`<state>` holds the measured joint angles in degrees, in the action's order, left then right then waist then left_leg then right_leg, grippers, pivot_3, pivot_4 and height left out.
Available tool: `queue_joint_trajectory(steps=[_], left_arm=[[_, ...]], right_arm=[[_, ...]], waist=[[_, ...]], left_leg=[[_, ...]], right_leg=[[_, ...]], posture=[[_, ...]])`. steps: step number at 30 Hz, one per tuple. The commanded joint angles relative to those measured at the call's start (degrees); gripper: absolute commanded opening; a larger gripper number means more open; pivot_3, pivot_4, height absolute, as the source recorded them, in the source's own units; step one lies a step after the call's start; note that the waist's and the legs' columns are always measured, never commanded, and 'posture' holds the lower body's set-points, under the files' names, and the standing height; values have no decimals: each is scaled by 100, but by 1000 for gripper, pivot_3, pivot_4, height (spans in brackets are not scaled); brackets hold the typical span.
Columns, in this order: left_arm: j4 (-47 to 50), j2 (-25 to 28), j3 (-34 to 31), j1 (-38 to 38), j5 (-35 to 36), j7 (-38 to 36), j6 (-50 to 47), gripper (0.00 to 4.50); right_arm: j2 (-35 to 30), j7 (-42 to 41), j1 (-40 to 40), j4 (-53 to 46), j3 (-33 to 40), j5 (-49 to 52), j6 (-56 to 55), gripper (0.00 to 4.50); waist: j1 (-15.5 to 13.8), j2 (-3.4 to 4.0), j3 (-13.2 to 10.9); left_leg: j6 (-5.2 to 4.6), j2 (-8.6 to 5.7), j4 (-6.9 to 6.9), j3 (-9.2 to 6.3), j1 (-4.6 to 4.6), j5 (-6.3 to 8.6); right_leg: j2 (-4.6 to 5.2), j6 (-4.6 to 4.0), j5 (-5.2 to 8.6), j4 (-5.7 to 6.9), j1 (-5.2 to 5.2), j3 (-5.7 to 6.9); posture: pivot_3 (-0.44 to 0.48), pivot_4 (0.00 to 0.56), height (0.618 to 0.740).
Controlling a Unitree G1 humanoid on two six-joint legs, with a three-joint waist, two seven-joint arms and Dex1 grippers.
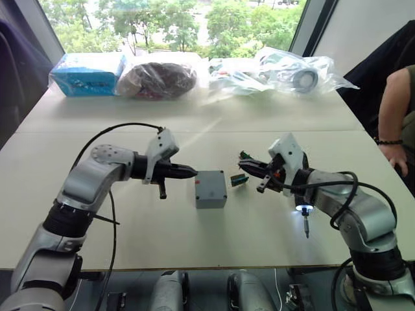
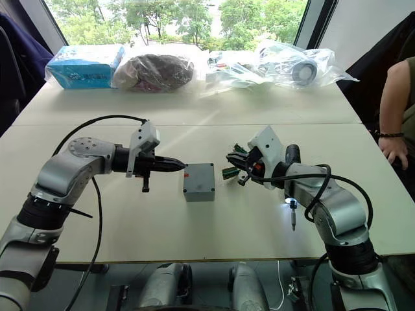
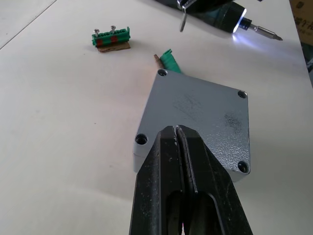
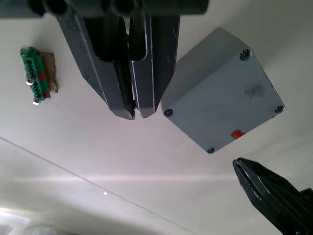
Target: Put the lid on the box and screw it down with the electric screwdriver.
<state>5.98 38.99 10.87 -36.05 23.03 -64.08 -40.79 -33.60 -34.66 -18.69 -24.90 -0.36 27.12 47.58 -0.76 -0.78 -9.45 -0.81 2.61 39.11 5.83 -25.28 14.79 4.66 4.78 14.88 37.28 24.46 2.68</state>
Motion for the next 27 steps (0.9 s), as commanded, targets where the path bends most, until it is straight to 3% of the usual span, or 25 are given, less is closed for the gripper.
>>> queue_joint_trajectory(steps=[1, 14, 27], left_arm=[[156, 56, -178, 32, 54, 30, 75, 0], [72, 124, -175, 62, 21, -21, 179, 0], [265, 241, -210, 198, 45, 14, 179, 0]], right_arm=[[-71, -1, 75, 95, 106, -122, -225, 78], [370, 102, -291, -269, -178, 135, -86, 78], [666, 78, -612, 238, -679, -203, -406, 78]], waist=[[10, 0, 0], [7, 0, 0], [12, 0, 0]], left_leg=[[0, 0, 0, 0, 0, 0], [0, 3, 0, -2, 1, 0], [0, 3, 0, 0, 1, 0]], right_leg=[[0, 0, 0, 0, 0, 0], [-3, 0, 0, 2, 1, 1], [-2, 0, 0, 3, 1, 1]], posture=[[0, 150, 740], [0, 150, 740], [0, 150, 740]])
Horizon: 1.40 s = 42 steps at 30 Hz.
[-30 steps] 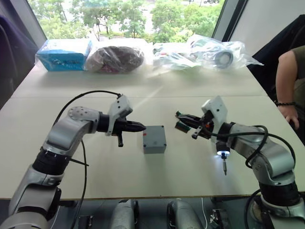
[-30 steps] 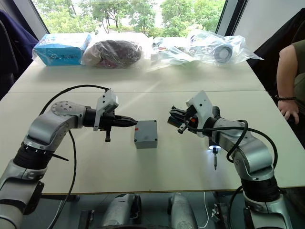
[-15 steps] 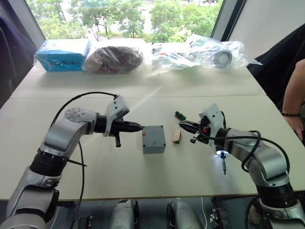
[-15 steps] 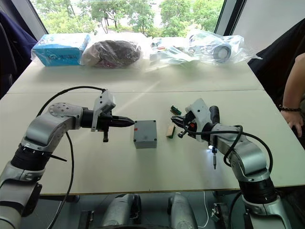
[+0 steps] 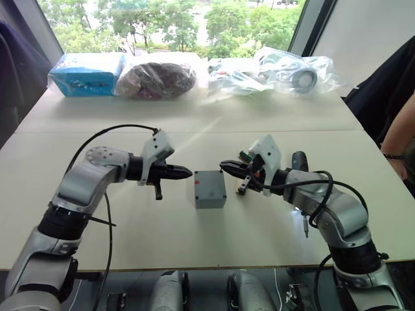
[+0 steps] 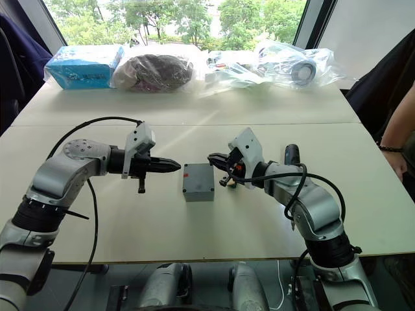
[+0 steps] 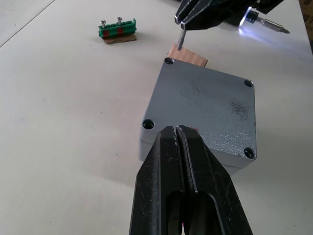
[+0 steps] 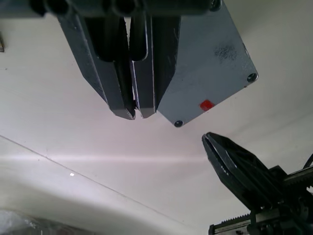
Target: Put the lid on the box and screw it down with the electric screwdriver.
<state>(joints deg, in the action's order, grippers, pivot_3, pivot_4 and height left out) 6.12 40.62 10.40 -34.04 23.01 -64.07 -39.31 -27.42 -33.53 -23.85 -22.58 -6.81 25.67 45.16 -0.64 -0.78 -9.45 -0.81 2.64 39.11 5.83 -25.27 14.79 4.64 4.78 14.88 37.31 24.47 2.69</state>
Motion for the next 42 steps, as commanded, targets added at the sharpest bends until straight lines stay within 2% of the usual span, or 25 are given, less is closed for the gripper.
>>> queue_joint_trajectory(steps=[1, 20, 23, 31, 34, 37, 38, 40, 42], left_arm=[[269, 77, -166, 2, 55, 23, 18, 0], [536, 27, -146, -41, 133, 210, -269, 0], [532, -3, -194, -92, 204, 213, -322, 0], [395, -97, -153, -231, 249, 151, -183, 0], [344, -173, -104, -434, 254, 1, -63, 0], [347, -242, 65, -707, 196, -268, 132, 0], [387, -257, 119, -764, 197, -372, 182, 0], [461, -284, 211, -840, 196, -542, 296, 0], [542, -340, 327, -905, 152, -659, 447, 0]], right_arm=[[54, -45, -99, 23, -34, -64, -175, 78], [123, -113, -42, 485, -263, -528, -528, 78], [103, -135, -5, 450, -247, -530, -494, 787], [-134, -126, -109, 142, 61, -362, -81, 4077], [-234, 136, -369, -116, 888, 243, 1013, 4077], [-649, 355, -876, -73, 1919, 708, 2446, 4077], [-839, 423, -1068, 48, 2174, 764, 2925, 4298], [-1348, 473, -1327, 319, 2348, 736, 3748, 4298], [-2139, 343, -1268, 490, 2069, 627, 4052, 4298]], waist=[[-1, 0, 0], [1, 0, 0], [-1, 0, 0], [-5, 0, 0], [-8, 0, 0], [-22, 2, -1], [-22, 2, -1], [-11, 2, 0], [-6, 4, -1]], left_leg=[[0, 0, 0, 1, 0, 0], [0, 0, 0, 1, 0, 0], [0, 0, 0, 1, 0, 0], [0, 0, 0, 1, 0, 0], [1, 0, 0, 0, -1, 0], [2, 0, 1, 0, -1, -1], [1, 1, 2, 1, -2, -1], [0, 0, 2, 2, -2, 0], [-4, -1, -2, 3, 0, 2]], right_leg=[[0, 0, 0, 0, 0, 0], [0, 0, 0, 0, 0, 0], [0, 0, 0, 0, 0, 0], [0, 0, 0, 0, 0, 0], [1, 0, 0, 0, 0, 0], [3, 0, -1, 3, 0, 1], [4, -1, -1, 2, 0, 1], [6, -1, -1, -1, -1, 0], [5, -2, -1, -4, -1, 0]], posture=[[0, 150, 740], [0, 150, 740], [0, 150, 740], [0, 150, 740], [0, 150, 740], [0, 150, 740], [0, 150, 740], [0, 150, 740], [0, 150, 740]])
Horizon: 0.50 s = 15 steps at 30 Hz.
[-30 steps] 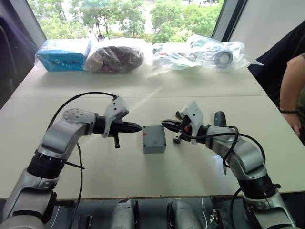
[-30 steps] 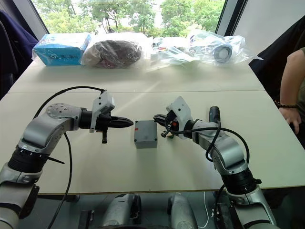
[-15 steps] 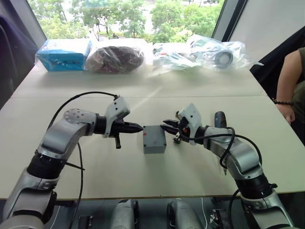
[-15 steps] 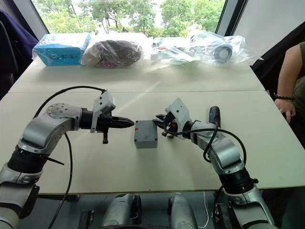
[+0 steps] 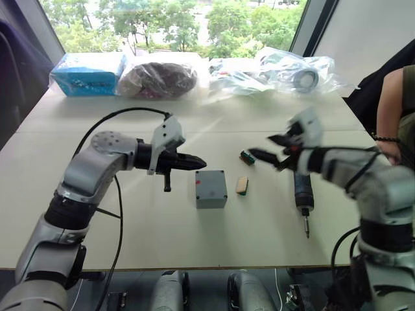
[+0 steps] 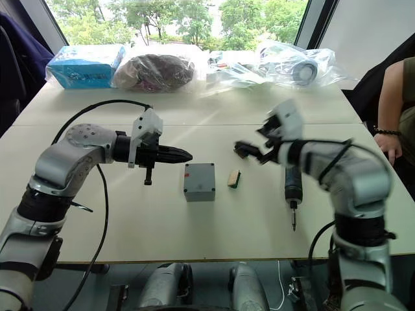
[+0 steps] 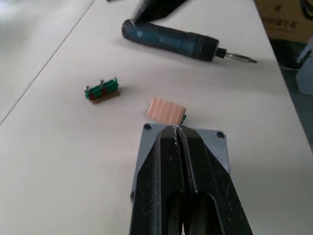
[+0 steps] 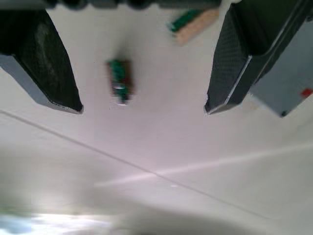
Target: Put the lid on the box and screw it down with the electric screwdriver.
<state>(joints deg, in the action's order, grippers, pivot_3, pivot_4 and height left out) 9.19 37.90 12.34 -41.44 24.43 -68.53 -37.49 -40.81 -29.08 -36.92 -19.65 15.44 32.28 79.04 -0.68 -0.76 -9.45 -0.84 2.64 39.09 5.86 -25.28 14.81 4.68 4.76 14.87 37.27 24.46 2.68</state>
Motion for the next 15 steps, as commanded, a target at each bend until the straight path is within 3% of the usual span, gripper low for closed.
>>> queue_joint_trajectory(steps=[1, 8, 15], left_arm=[[279, -103, 190, -194, -4, -263, 332, 0], [462, -246, 481, -201, -122, -454, 645, 0], [687, -223, 545, -56, -175, -396, 682, 0]], right_arm=[[-1102, -169, 67, 325, -259, -31, 834, 4298], [-2178, -504, -78, 2016, -1024, 1259, 1346, 4298], [-2327, -115, -575, 2934, -2023, 2171, 1346, 4298]], waist=[[-3, 2, -1], [41, 2, 0], [41, 4, -1]], left_leg=[[-1, 0, -5, 0, 0, 0], [-3, 1, -4, -1, 5, 1], [-5, 3, -4, 0, 3, 3]], right_leg=[[0, 0, 0, 1, 2, 0], [-6, -1, 0, 0, 3, -13], [-7, -1, 0, 0, 8, -20]], posture=[[0, 150, 740], [0, 150, 740], [0, 150, 740]])
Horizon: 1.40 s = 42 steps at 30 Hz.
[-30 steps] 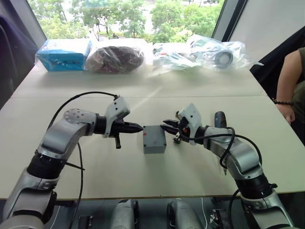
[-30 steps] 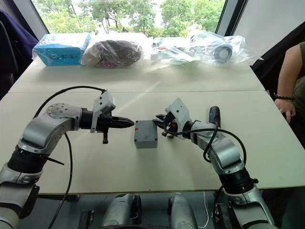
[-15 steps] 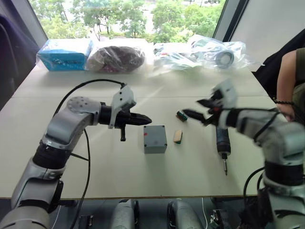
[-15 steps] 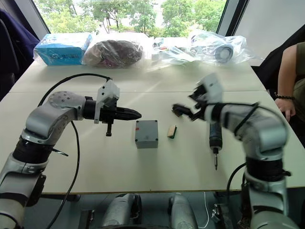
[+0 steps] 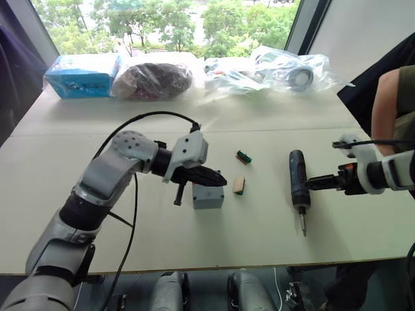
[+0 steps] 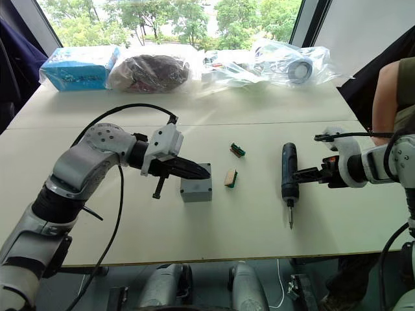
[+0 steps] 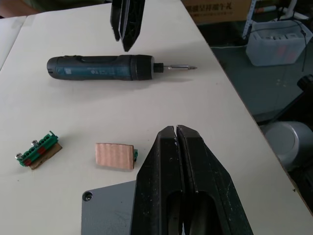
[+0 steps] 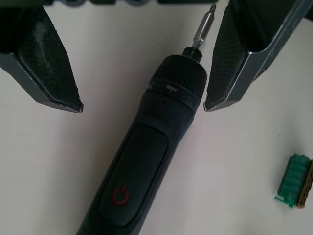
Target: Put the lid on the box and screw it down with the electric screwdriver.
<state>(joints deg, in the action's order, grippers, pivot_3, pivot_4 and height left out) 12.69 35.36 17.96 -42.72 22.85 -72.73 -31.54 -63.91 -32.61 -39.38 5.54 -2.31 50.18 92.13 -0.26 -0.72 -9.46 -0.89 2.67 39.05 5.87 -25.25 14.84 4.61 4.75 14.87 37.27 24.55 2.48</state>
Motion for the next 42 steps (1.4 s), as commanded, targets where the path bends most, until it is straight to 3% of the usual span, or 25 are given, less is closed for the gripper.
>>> queue_joint_trajectory(steps=[1, 4, 13, 14, 16, 20, 21, 24, 27, 31, 33, 35, 38, 42], left_arm=[[384, 39, -20, 100, -15, 48, 66, 0], [506, 93, -54, 228, -12, 155, -24, 0], [652, 216, -304, 499, 26, 625, -302, 0], [686, 247, -356, 539, 58, 676, -351, 0], [754, 300, -433, 616, 116, 752, -442, 0], [785, 358, -505, 683, 121, 860, -526, 0], [758, 380, -531, 681, 105, 875, -531, 0], [562, 510, -587, 662, -22, 871, -423, 0], [204, 624, -734, 567, -20, 835, -370, 0], [-159, 578, -857, 422, 154, 724, -450, 0], [-258, 565, -830, 389, 132, 664, -426, 0], [-433, 494, -696, 319, 54, 611, -423, 0], [-647, 401, -556, 259, -54, 559, -381, 0], [-850, 265, -422, 195, -204, 587, -346, 0]], right_arm=[[10, 320, -402, 523, -345, 440, 37, 4298], [162, 523, -626, 832, -603, 720, 37, 4298], [532, 798, -702, 828, -1224, 228, 37, 4298], [538, 769, -705, 771, -1289, 155, 37, 3690], [585, 749, -734, 745, -1349, 35, 37, 3312], [682, 771, -707, 831, -1313, -168, 37, 1885], [720, 800, -730, 922, -1248, -231, 37, 1705], [1070, 1146, -1210, 1695, -680, -862, -255, 1706], [1426, 1586, -2084, 2467, 273, -1190, -1397, 1706], [2138, 1652, -1917, 1052, 1780, -909, -3393, 1706], [2469, 1758, -1624, 374, 2137, -800, -3623, 1706], [3311, 2042, -1030, -952, 2552, -68, -3694, 1706], [4127, 1879, -115, -2695, 2238, 149, -4322, 1706], [4520, 1654, 965, -3697, 1296, -507, -5002, 1706]], waist=[[-1, 0, 0], [-22, 0, 0], [-41, -1, 0], [-38, -1, 0], [-30, -1, 0], [-38, -5, 2], [-38, -8, 4], [-7, -17, 9], [88, -8, 2], [89, 33, -23], [89, 33, -23], [68, 26, -18], [60, 19, -13], [80, 33, -24]], left_leg=[[0, 0, 0, 0, -1, 0], [0, 0, 2, 1, -3, 0], [-1, 0, 6, 0, -8, 0], [-1, 0, 6, 1, -7, 0], [-1, 3, 6, 0, -6, 1], [-1, 3, 6, 0, -6, 0], [-1, 3, 6, 0, -5, 0], [-1, 1, 7, 1, -3, 0], [-1, 2, 10, 12, 1, 0], [2, -4, 5, 26, -21, -3], [8, 4, -6, 25, -23, -7], [29, 7, -22, 24, -23, -19], [33, 11, -39, 22, -19, -20], [10, -3, -1, 31, -25, -6]], right_leg=[[0, 0, 0, -1, 0, 0], [2, 0, 0, -3, 0, -1], [3, 0, -1, -3, 2, 0], [3, 0, -1, -3, 2, 0], [3, 0, -1, -2, 1, 0], [2, 0, -1, -3, 1, 1], [2, 1, -1, -3, -1, 1], [1, -1, -2, -4, -3, 1], [-1, -3, -19, -9, -4, -5], [-1, 25, -45, -7, 29, -22], [-10, 36, -37, -8, 35, -21], [-13, 44, -25, -15, 36, -19], [-13, 43, -22, -24, 19, -6], [8, 44, -25, -13, 22, -20]], posture=[[0, 150, 740], [0, 150, 740], [0, 150, 740], [0, 150, 740], [0, 150, 740], [0, 150, 740], [0, 150, 740], [0, 150, 740], [0, 150, 740], [0, 150, 740], [0, 150, 740], [0, 150, 740], [0, 150, 740], [0, 150, 740]])
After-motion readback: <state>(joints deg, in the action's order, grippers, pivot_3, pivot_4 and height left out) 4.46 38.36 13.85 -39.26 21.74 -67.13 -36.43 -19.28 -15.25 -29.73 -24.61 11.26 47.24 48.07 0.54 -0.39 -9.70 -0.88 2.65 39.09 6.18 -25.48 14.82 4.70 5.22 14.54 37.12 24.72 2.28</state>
